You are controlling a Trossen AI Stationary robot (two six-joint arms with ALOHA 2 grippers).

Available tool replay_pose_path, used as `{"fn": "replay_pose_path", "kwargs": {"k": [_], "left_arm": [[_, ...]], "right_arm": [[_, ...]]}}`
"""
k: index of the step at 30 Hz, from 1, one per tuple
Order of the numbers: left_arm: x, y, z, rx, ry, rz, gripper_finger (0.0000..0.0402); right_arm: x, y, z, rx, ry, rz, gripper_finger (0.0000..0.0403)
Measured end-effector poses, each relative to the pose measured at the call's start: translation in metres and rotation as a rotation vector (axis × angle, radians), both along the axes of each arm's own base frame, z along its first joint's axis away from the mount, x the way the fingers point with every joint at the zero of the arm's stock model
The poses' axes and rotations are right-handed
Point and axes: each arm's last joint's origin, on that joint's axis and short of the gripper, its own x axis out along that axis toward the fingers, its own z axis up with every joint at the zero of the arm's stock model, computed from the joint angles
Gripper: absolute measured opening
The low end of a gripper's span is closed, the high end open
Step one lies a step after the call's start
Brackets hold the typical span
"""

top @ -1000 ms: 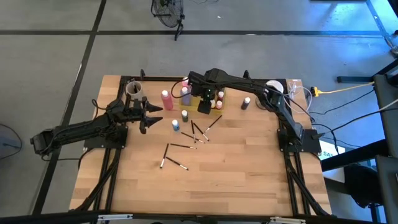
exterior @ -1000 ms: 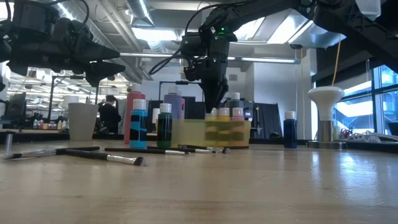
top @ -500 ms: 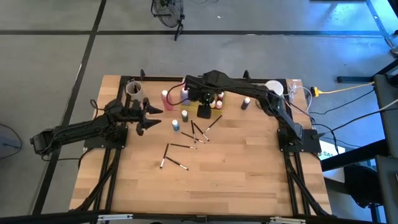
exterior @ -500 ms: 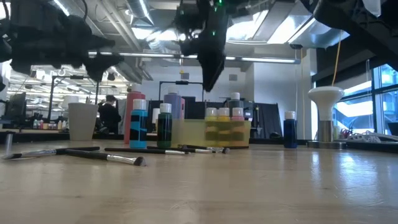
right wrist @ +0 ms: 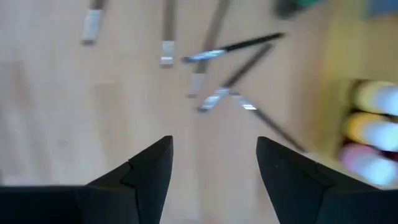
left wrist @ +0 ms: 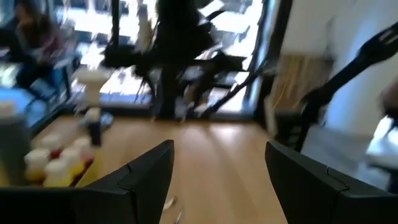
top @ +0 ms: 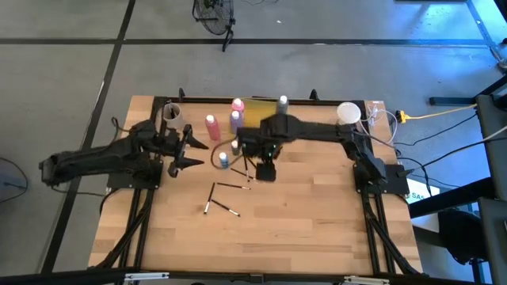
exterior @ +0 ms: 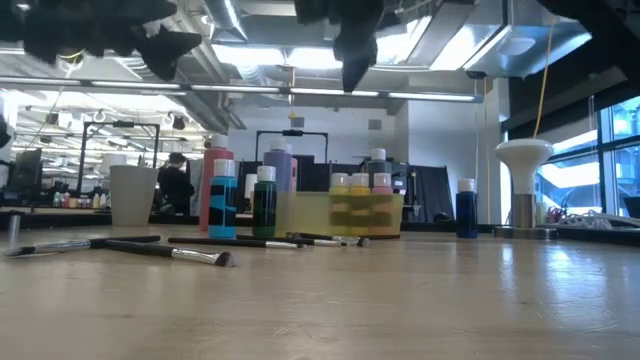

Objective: Pick & Place Paint Supplies
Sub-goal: Put the silver paintbrush into the white cup

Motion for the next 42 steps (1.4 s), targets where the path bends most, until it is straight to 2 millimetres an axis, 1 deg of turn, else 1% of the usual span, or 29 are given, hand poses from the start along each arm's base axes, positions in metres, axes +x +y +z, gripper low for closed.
{"fn": "replay_pose_path", "kwargs": {"k": [3, 6, 8, 10, 12, 16, 19, 21, 24, 29, 32, 36, 38, 42], "left_arm": [[-0.001, -0.008, 0.021, 0.049, 0.160, 0.087, 0.0249], [-0.004, -0.018, 0.042, 0.075, 0.277, 0.163, 0.0249], [-0.006, -0.026, 0.050, 0.061, 0.344, 0.209, 0.0249], [-0.005, -0.032, 0.055, -0.023, 0.394, 0.281, 0.0249], [-0.001, -0.039, 0.052, -0.099, 0.444, 0.345, 0.0249], [0.014, -0.061, 0.040, -0.224, 0.543, 0.307, 0.0249], [0.023, -0.082, 0.026, -0.333, 0.659, 0.290, 0.0249], [0.028, -0.096, 0.016, -0.422, 0.735, 0.302, 0.0249], [0.034, -0.113, 0.004, -0.561, 0.804, 0.365, 0.0248], [0.042, -0.138, -0.018, -0.683, 0.916, 0.462, 0.0248], [0.046, -0.147, -0.033, -0.750, 0.998, 0.521, 0.0248], [0.049, -0.158, -0.049, -0.790, 1.116, 0.567, 0.0248], [0.051, -0.161, -0.051, -0.787, 1.157, 0.591, 0.0245], [0.060, -0.168, -0.044, -0.755, 1.215, 0.664, 0.0234]], "right_arm": [[-0.003, 0.024, 0.004, 0.018, -0.009, 0.030, 0.0234], [-0.009, 0.049, 0.012, 0.015, -0.027, 0.087, 0.0234], [-0.015, 0.066, 0.017, 0.015, -0.040, 0.129, 0.0234], [-0.023, 0.085, 0.024, 0.020, -0.057, 0.164, 0.0234], [-0.033, 0.103, 0.033, 0.027, -0.077, 0.195, 0.0234], [-0.057, 0.140, 0.050, 0.014, -0.125, 0.206, 0.0234], [-0.078, 0.172, 0.058, 0.007, -0.154, 0.200, 0.0234], [-0.093, 0.195, 0.061, -0.003, -0.172, 0.202, 0.0234], [-0.116, 0.227, 0.063, -0.059, -0.220, 0.192, 0.0233], [-0.150, 0.270, 0.059, -0.168, -0.328, 0.160, 0.0233], [-0.168, 0.289, 0.052, -0.228, -0.373, 0.163, 0.0233], [-0.181, 0.301, 0.041, -0.293, -0.413, 0.150, 0.0233], [-0.183, 0.303, 0.037, -0.311, -0.421, 0.132, 0.0233], [-0.182, 0.303, 0.025, -0.343, -0.394, 0.120, 0.0233]]}}
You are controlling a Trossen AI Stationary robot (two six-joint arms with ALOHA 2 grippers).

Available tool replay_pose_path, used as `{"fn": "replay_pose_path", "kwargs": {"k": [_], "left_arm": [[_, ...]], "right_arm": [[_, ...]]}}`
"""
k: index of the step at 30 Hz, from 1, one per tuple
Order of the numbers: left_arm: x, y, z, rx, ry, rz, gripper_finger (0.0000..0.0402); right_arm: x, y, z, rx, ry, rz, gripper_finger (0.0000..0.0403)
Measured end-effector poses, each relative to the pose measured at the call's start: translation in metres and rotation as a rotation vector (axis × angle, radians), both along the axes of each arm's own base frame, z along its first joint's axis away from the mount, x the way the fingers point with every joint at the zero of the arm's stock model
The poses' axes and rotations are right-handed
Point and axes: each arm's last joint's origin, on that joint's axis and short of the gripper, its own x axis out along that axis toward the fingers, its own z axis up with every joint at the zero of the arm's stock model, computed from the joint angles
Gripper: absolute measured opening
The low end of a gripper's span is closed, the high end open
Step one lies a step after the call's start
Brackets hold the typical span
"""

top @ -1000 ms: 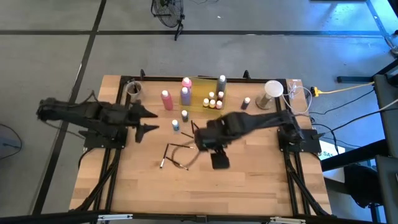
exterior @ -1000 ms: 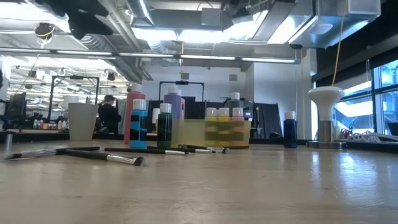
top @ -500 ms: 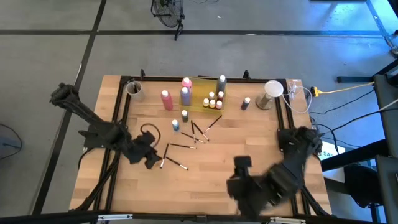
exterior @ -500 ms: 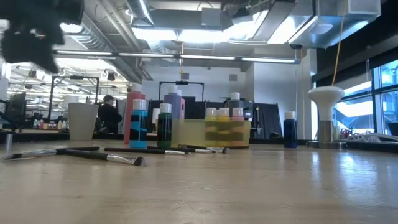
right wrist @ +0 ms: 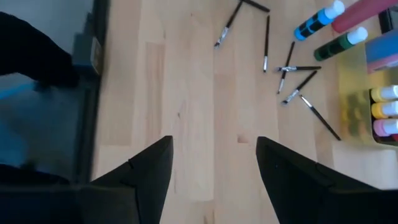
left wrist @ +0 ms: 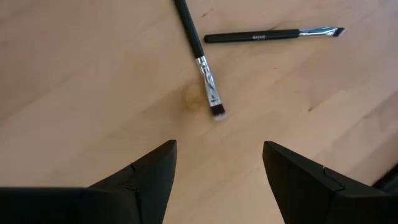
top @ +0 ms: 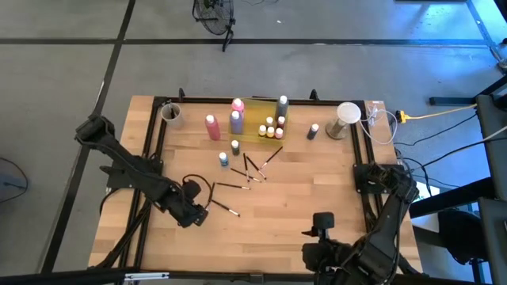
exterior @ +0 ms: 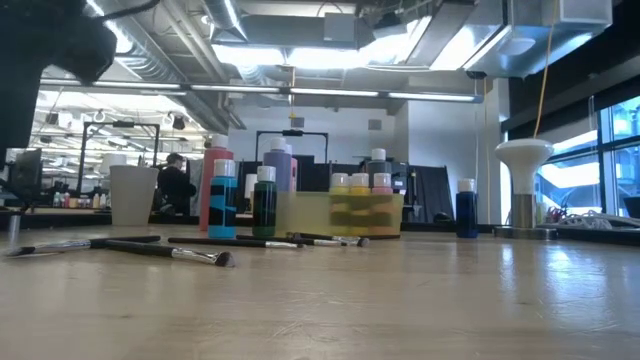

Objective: Pick & Place Paint Supplies
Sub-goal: Put the silver paintbrush into the white cup

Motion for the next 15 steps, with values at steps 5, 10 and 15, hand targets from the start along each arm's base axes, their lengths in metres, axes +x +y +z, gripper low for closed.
{"fn": "replay_pose_path", "kwargs": {"k": [5, 10, 15], "left_arm": [[0.020, -0.015, 0.010, 0.104, 0.115, -0.043, 0.0214], [0.038, -0.029, 0.003, 0.181, 0.209, -0.091, 0.0205], [0.049, -0.037, -0.015, 0.204, 0.230, -0.152, 0.0205]], "right_arm": [[0.000, 0.000, -0.016, -0.042, 0.051, 0.002, 0.0234], [-0.001, 0.001, -0.026, -0.015, 0.112, -0.017, 0.0234], [0.000, 0.003, -0.031, 0.032, 0.090, -0.080, 0.0234]]}}
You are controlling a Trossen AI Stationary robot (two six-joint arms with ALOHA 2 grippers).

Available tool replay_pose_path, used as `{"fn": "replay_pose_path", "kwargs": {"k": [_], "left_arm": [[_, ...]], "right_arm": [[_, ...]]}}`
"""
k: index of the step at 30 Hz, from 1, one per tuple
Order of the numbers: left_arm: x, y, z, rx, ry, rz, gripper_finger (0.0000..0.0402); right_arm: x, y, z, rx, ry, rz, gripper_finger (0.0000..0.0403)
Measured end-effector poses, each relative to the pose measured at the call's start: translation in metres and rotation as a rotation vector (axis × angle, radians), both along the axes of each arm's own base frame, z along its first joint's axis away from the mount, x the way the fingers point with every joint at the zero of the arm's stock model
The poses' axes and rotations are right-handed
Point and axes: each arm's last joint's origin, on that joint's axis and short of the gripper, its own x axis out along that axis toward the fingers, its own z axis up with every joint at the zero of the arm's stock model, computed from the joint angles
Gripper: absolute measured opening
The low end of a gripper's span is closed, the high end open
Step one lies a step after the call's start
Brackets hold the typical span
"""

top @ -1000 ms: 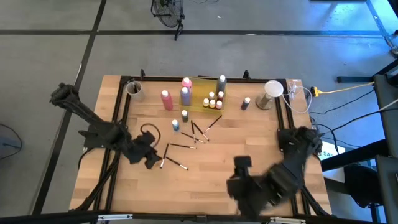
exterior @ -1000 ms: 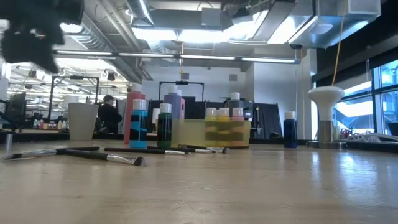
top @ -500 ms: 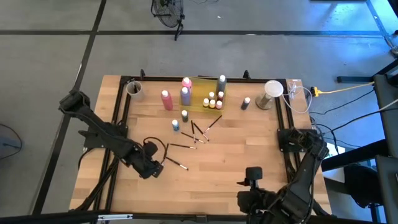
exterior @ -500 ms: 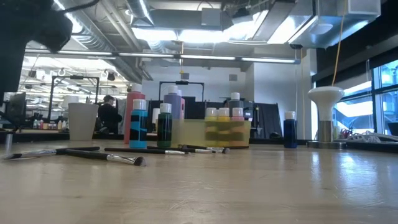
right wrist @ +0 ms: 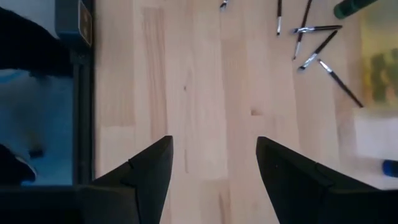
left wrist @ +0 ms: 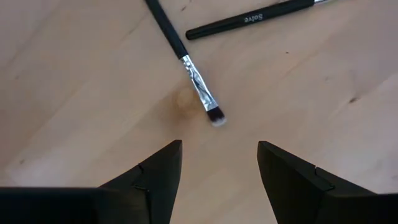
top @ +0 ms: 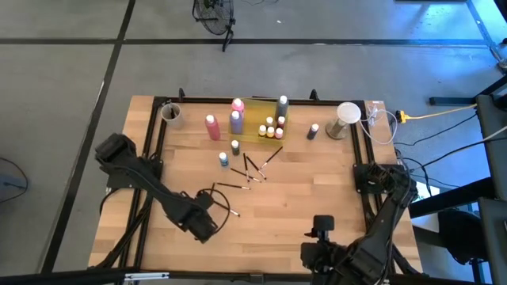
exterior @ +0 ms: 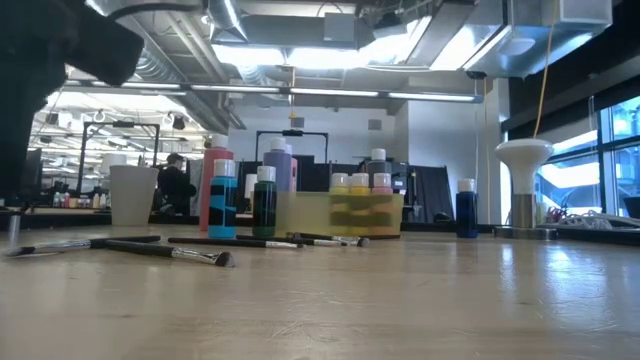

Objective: Pick & Place Paint Supplies
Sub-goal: Put the silver paintbrush into the white cup

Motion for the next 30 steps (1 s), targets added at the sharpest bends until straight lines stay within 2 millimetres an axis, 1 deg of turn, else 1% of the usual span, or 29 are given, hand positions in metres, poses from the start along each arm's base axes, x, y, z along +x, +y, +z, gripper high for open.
{"fn": "replay_pose_path", "kwargs": {"k": [4, 11, 14, 20, 25, 30], "left_arm": [[0.003, -0.002, -0.010, 0.003, 0.015, 0.071, 0.0205], [0.014, 0.012, -0.016, 0.002, 0.050, 0.117, 0.0205], [0.016, 0.013, -0.021, 0.010, 0.064, 0.122, 0.0205], [0.020, 0.012, -0.031, -0.060, 0.135, 0.122, 0.0205], [0.030, 0.015, -0.038, -0.101, 0.125, 0.092, 0.0205], [0.034, 0.022, -0.040, -0.123, 0.149, 0.151, 0.0201]], "right_arm": [[0.002, 0.004, -0.004, 0.046, 0.003, 0.003, 0.0234], [0.004, 0.007, -0.004, 0.072, -0.006, 0.025, 0.0234], [0.005, 0.008, -0.003, 0.068, -0.023, 0.042, 0.0234], [0.006, 0.009, -0.003, 0.073, -0.029, 0.055, 0.0234], [0.006, 0.009, -0.003, 0.071, -0.028, 0.059, 0.0234], [0.006, 0.010, -0.003, 0.070, -0.029, 0.072, 0.0234]]}}
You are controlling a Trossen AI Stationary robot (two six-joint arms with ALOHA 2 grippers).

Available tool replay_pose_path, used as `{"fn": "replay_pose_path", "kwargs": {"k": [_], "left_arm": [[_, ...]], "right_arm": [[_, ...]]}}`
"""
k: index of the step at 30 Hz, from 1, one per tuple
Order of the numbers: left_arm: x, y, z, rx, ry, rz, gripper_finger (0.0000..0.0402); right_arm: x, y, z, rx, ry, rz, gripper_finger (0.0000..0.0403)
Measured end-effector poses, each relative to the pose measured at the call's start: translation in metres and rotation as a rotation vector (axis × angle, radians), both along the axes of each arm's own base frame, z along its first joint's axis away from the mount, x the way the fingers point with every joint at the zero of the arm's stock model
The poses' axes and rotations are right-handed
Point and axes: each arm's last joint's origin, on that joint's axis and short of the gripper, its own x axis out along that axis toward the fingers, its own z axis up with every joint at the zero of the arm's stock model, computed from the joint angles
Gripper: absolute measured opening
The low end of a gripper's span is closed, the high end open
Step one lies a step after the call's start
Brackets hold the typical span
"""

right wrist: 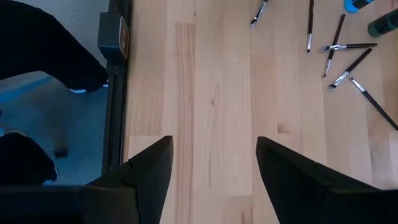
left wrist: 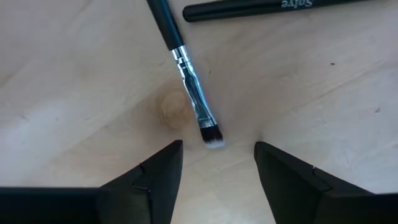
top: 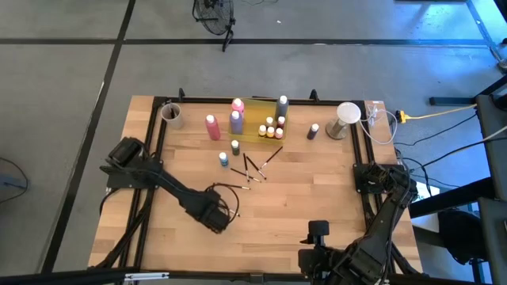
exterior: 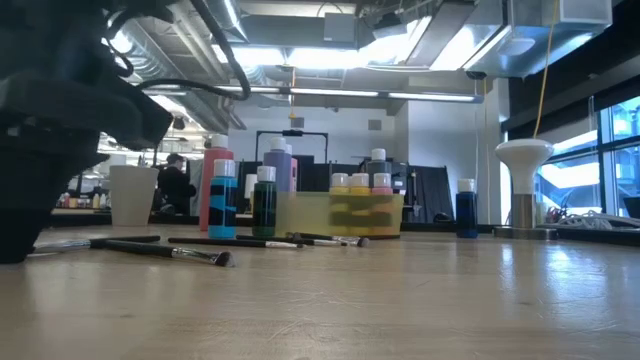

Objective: Pick & Place Paint Supplies
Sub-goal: Put the silver paintbrush into the white cup

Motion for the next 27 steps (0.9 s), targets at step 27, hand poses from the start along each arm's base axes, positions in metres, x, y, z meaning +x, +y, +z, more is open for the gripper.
{"fn": "replay_pose_path", "kwargs": {"k": [27], "left_arm": [[0.000, 0.017, -0.012, -0.041, 0.019, -0.037, 0.0195]], "right_arm": [[0.001, 0.002, 0.000, 0.003, -0.010, 0.032, 0.0234]]}}
